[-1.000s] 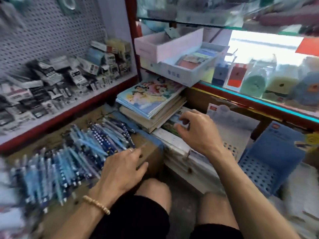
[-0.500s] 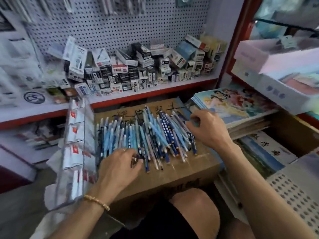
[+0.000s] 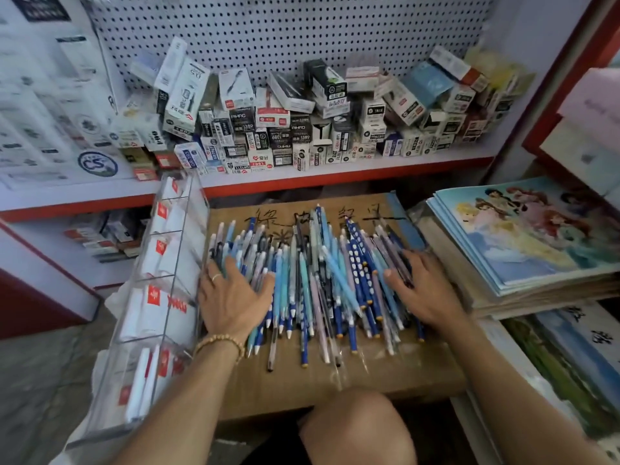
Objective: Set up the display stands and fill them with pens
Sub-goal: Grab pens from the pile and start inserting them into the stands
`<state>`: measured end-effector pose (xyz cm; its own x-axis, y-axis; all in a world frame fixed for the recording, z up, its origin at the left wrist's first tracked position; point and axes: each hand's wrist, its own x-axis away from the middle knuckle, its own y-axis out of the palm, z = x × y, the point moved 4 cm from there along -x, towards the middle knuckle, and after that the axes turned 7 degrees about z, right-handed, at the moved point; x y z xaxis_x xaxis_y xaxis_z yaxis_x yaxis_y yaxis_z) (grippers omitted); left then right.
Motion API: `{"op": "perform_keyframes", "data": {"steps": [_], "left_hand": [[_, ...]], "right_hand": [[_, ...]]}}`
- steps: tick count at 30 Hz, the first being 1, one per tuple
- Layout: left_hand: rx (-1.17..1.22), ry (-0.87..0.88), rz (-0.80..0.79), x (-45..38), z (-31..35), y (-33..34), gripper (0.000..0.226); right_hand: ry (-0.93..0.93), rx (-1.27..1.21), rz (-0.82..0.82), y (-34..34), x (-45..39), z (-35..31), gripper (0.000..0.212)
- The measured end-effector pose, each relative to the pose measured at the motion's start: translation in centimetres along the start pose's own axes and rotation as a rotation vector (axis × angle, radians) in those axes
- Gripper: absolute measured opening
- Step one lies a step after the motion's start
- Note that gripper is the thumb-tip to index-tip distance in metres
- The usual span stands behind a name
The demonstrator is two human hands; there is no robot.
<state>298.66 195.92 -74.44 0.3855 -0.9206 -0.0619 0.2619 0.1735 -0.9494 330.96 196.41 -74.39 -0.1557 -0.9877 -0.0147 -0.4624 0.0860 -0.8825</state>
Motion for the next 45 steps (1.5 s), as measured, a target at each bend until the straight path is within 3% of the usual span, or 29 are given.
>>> {"op": "perform_keyframes", "data": {"steps": [4, 9, 15, 18, 22, 25, 32, 36, 45], "left_hand": [[-0.027, 0.018, 0.049, -0.6, 0.6, 0.5, 0.099], [-0.042, 0.037, 0.039, -0.6, 2.1, 1.4, 0.100], [0.015, 0.208, 0.034, -0.2, 4.0, 1.9, 0.087], [0.068, 0.108, 0.051, -1.5, 2.1, 1.2, 0.091], [0.204, -0.134, 0.041, -3.6, 0.2, 0.9, 0.102], [0.160, -0.120, -0.002, -3.6, 0.7, 1.5, 0.103], [0.107, -0.014, -0.031, -2.3, 2.8, 1.7, 0.111], [0.089, 0.036, -0.047, -2.2, 4.2, 1.5, 0.117], [0.234, 0.114, -0.092, -1.5, 6.8, 1.6, 0.105]], "right_hand": [[0.004, 0.074, 0.048, 1.4, -0.7, -0.4, 0.097], [-0.054, 0.035, -0.032, 3.1, -1.3, -2.4, 0.089], [-0.084, -0.026, -0.056, 4.4, -1.7, -4.8, 0.079], [-0.127, -0.092, -0.045, 4.7, -1.8, -5.7, 0.075], [-0.128, -0.216, -0.065, 4.8, -1.5, -6.0, 0.097], [-0.138, -0.200, -0.103, 5.0, -1.3, -5.9, 0.111], [-0.110, -0.142, -0.149, 5.8, -1.0, -7.3, 0.121], [-0.135, -0.155, -0.147, 6.2, -1.4, -8.0, 0.113], [-0.152, -0.172, -0.103, 6.2, -1.2, -7.7, 0.094]]}}
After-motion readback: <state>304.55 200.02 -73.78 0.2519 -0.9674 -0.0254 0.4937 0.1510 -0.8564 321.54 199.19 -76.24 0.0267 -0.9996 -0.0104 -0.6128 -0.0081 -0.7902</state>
